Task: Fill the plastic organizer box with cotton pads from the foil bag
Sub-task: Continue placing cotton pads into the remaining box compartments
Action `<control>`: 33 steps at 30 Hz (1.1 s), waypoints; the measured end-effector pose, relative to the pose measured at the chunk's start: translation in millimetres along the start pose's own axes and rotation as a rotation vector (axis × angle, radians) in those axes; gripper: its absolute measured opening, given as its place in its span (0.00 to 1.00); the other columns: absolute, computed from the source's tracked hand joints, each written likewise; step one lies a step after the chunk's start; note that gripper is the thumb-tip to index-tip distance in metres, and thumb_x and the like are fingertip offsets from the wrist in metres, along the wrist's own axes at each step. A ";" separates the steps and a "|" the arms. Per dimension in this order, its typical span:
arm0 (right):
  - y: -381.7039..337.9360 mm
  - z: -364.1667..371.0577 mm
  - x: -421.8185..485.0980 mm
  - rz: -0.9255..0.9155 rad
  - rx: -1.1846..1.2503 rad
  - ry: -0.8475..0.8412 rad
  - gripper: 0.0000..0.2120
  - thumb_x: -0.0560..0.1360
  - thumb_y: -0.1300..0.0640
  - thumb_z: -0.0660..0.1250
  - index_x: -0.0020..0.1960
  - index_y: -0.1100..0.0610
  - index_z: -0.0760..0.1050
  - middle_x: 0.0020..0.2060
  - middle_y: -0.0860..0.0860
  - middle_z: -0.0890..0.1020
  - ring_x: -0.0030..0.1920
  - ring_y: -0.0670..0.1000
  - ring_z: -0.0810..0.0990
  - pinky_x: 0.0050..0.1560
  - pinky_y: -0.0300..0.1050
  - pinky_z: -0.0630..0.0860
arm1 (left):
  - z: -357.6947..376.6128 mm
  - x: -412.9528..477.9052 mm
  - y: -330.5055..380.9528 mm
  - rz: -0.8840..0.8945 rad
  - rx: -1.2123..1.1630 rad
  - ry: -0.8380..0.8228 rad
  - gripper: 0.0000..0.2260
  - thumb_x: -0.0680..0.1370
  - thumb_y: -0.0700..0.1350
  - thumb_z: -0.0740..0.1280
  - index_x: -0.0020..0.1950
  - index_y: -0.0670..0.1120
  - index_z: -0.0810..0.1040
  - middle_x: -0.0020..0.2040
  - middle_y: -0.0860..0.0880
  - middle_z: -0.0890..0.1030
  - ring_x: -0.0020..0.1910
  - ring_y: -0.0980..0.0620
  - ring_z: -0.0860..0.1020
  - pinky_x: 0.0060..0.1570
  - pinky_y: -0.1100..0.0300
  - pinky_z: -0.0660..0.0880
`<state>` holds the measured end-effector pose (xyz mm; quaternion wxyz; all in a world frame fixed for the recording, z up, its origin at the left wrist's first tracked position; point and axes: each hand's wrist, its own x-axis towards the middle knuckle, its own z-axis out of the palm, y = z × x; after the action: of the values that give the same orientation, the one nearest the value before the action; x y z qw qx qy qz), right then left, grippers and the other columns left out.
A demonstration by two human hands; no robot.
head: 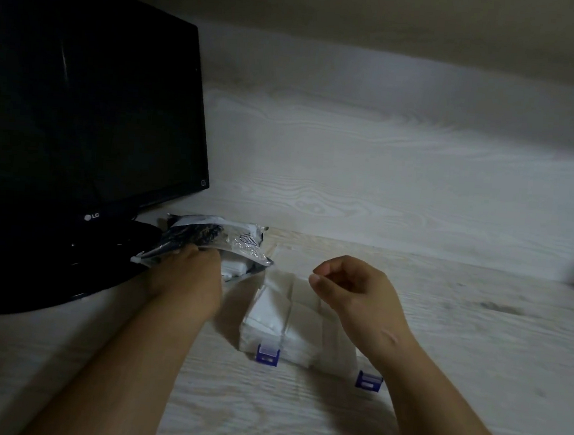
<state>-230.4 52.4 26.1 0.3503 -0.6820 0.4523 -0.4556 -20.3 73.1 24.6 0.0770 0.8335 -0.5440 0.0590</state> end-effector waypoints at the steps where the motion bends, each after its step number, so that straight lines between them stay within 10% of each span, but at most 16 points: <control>1: -0.1 0.1 0.1 -0.002 -0.007 0.000 0.02 0.74 0.55 0.72 0.43 0.52 0.81 0.34 0.48 0.83 0.32 0.41 0.78 0.33 0.32 0.74 | 0.3 0.8 0.0 -0.005 -0.009 0.011 0.17 0.77 0.40 0.60 0.66 0.48 0.71 0.68 0.45 0.71 0.67 0.44 0.72 0.59 0.52 0.72; 33: 1.1 1.1 -0.1 -0.003 -0.040 -0.015 0.03 0.74 0.54 0.72 0.41 0.51 0.81 0.29 0.43 0.80 0.30 0.39 0.76 0.34 0.34 0.72 | 23.9 25.9 -11.2 0.019 -0.320 0.021 0.15 0.76 0.46 0.70 0.62 0.48 0.77 0.63 0.45 0.78 0.62 0.44 0.76 0.58 0.54 0.74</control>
<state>-229.7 52.2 24.7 0.3395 -0.6929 0.4577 -0.4418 0.7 49.8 5.2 0.2139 0.8048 -0.5533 -0.0192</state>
